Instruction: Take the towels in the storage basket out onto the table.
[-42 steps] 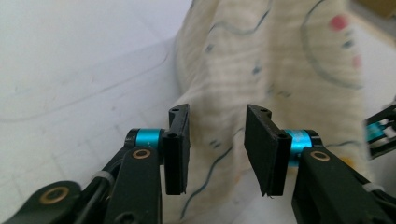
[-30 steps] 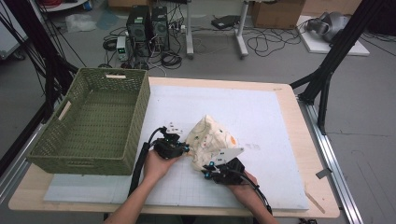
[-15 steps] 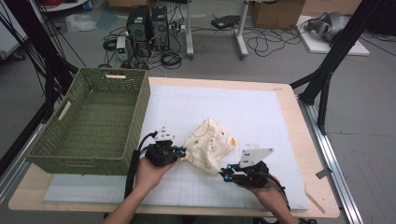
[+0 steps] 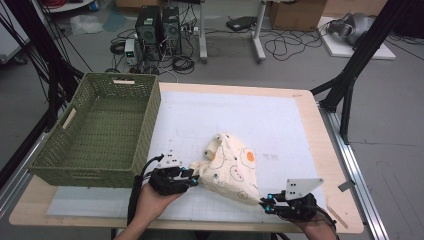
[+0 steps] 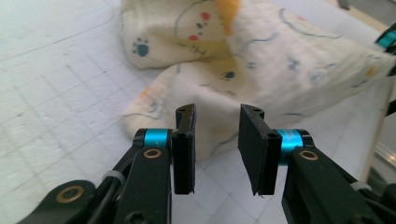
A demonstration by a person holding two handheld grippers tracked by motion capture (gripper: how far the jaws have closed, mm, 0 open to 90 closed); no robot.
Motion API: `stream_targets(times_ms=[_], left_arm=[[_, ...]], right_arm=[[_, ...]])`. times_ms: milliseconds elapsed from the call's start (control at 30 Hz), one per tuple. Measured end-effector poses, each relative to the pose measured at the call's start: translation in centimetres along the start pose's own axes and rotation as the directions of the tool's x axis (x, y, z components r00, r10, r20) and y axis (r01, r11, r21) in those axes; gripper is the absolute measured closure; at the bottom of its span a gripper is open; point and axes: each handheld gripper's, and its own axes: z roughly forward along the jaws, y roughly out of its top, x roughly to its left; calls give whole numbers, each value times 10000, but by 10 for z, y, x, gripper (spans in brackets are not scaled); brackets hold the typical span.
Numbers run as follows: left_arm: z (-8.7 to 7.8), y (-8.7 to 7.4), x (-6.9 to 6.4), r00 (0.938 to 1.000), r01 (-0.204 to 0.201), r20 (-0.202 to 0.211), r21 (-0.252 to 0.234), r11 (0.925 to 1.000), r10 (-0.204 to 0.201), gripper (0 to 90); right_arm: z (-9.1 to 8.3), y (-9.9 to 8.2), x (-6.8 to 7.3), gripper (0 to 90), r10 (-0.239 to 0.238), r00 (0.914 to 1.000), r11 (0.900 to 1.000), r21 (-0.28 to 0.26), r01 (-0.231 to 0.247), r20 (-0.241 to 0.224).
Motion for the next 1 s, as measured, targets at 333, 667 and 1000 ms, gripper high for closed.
stream_targets(times_ms=[333, 667, 1000], left_arm=[[20, -5, 17, 9975, 167, -687, 472, 9987, -134, 662], [41, -1, 20, 9940, -287, -1025, 839, 9961, 373, 846], [14, -10, 12, 9943, -182, -1040, 476, 9987, 231, 894]], right_arm=[[7, 17, -11, 637, -70, 9988, 9961, -885, 28, -477], [55, 26, -29, 666, -29, 9995, 9986, 520, 45, -304], [62, 27, -31, 885, -90, 9996, 9931, 1170, 120, -257]])
